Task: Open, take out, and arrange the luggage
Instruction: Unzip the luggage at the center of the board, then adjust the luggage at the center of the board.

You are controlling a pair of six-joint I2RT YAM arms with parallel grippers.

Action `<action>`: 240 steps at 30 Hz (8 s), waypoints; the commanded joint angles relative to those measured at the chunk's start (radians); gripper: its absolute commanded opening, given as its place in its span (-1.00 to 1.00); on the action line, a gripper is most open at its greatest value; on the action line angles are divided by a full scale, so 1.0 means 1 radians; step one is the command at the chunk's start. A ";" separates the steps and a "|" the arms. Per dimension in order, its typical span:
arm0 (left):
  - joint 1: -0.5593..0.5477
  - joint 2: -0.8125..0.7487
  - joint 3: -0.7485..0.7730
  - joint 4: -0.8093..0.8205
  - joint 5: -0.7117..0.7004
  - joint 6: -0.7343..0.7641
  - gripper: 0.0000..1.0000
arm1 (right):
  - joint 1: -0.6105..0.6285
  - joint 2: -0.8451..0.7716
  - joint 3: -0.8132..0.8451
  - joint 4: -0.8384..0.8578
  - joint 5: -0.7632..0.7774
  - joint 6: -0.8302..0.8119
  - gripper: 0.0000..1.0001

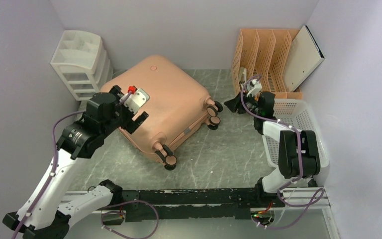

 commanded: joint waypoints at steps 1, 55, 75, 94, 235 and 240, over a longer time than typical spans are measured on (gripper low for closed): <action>0.064 0.027 0.034 -0.004 -0.141 -0.091 0.94 | 0.001 -0.084 0.122 -0.098 0.036 -0.100 0.02; 0.376 0.685 0.139 0.227 -0.003 -0.179 0.94 | 0.218 -0.112 0.277 -0.549 0.152 -0.551 0.26; 0.411 0.676 0.495 0.026 0.114 -0.165 0.94 | 0.355 -0.280 0.074 -0.503 -0.058 -0.612 0.34; 0.340 0.249 0.058 -0.177 0.225 -0.035 0.94 | 0.284 -0.265 0.096 -0.534 0.112 -0.589 0.38; 0.278 0.261 0.086 -0.242 0.501 -0.029 0.94 | 0.276 -0.146 -0.235 0.219 -0.169 -0.227 -0.39; 0.260 0.251 0.006 -0.240 0.406 -0.027 0.93 | 0.273 -0.140 -0.234 0.214 -0.173 -0.233 -0.38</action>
